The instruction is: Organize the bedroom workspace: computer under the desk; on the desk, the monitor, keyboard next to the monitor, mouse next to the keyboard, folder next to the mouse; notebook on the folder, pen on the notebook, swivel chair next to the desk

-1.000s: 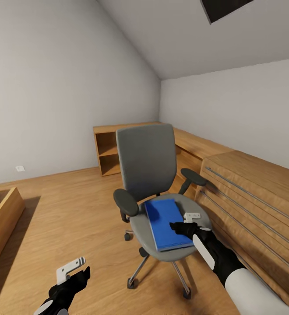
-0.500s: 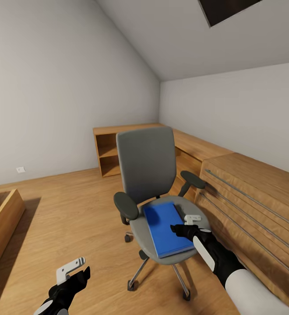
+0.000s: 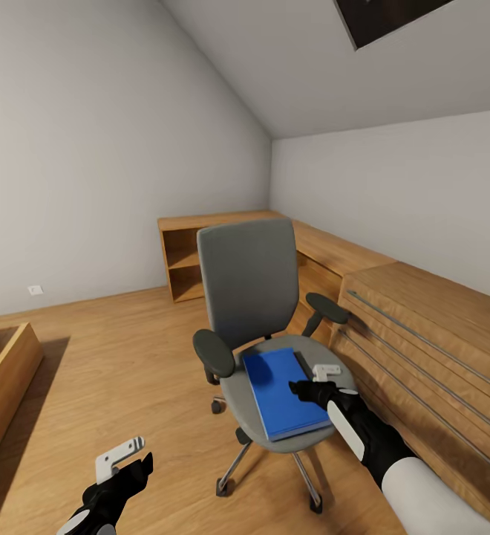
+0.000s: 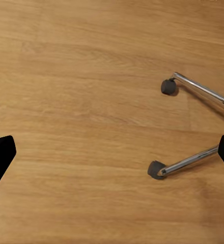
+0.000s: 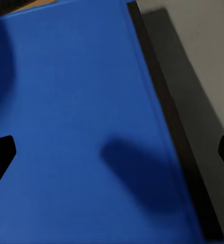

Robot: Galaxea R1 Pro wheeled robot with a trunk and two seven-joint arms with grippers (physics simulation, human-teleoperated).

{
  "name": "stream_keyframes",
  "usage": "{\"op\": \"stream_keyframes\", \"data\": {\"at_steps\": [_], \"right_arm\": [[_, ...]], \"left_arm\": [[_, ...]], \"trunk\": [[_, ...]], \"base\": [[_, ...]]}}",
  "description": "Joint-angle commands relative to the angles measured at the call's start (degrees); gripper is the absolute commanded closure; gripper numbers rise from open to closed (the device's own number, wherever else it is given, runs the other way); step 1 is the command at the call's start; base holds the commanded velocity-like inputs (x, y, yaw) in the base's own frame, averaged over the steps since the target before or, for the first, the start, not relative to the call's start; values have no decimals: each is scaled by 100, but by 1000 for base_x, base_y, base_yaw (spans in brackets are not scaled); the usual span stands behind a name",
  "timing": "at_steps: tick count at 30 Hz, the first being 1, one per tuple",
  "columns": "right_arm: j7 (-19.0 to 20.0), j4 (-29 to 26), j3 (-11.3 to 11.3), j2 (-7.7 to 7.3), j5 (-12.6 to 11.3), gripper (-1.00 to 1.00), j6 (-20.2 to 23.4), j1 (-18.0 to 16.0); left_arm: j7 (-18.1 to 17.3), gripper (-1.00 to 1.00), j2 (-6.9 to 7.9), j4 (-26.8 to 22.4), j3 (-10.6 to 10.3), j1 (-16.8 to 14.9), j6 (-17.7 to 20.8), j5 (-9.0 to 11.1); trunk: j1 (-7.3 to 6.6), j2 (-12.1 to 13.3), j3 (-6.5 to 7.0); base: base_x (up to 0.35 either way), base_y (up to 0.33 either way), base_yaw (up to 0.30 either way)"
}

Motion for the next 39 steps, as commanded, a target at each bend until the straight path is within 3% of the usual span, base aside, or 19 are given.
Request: {"op": "stream_keyframes", "data": {"at_steps": [1,20,30,39], "right_arm": [[-23,-14,24,-7,-37,-100,17,-2],[-9,-65,13,-9,-51,-100,-4,-4],[-20,-53,11,-8,-52,-100,49,-5],[-35,-34,19,-7,-51,-100,62,-2]], "left_arm": [[35,-100,-3,-10,3,0,14,60],[35,-100,-3,-10,1,1,8,52],[35,-100,-3,-29,11,-1,12,67],[44,-100,-3,-36,14,0,12,69]], "trunk": [[0,-2,-5],[0,-2,-5],[0,-2,-5],[197,-363,-166]], "base": [[0,0,0],[165,0,0],[29,0,0],[1,0,0]]}}
